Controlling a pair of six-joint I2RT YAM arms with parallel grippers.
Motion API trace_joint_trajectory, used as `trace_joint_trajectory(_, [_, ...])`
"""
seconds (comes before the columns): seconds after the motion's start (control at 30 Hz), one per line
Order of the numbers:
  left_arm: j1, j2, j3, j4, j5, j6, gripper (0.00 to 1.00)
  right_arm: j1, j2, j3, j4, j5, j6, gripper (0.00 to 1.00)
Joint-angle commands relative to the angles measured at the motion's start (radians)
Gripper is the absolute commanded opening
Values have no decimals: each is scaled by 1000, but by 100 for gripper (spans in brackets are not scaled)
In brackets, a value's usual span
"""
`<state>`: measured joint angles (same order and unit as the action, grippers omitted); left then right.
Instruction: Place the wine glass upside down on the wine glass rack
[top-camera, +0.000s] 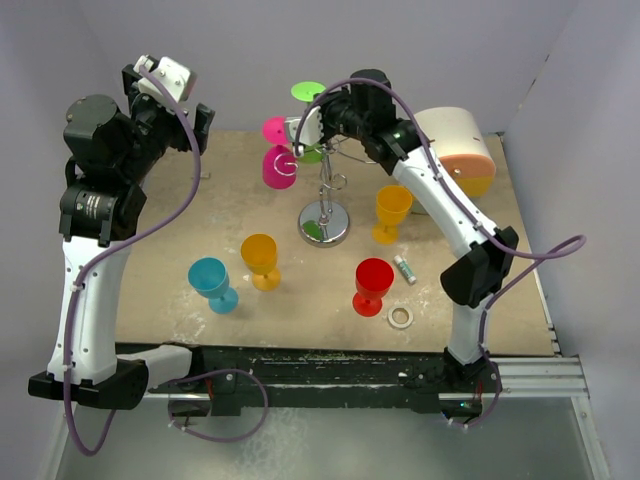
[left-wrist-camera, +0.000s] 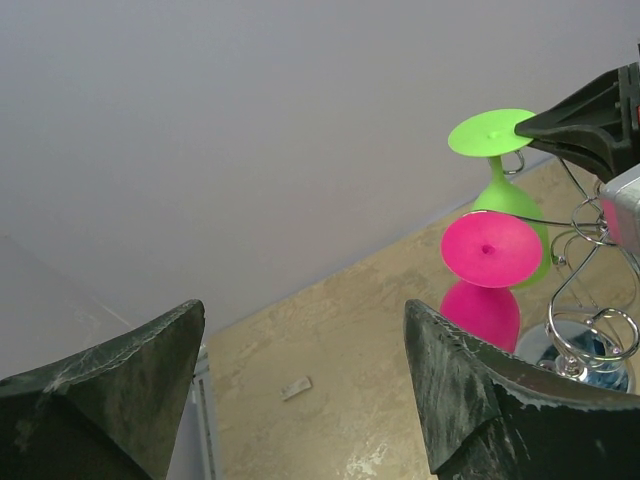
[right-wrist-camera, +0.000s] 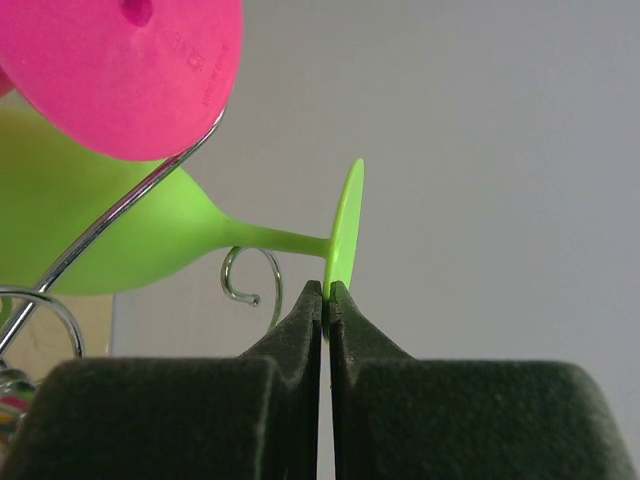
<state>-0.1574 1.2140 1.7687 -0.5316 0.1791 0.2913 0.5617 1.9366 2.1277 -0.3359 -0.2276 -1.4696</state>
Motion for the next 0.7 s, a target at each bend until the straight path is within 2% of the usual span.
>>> trace_joint_trajectory(0.0, [7,-20,-3,57,13,6,84,-12,-82,-1,14,13,-7,0])
trace_joint_trajectory(0.67, [12,-22,-7,58,23,0,85,-42,-114,-76,32,48,-2,0])
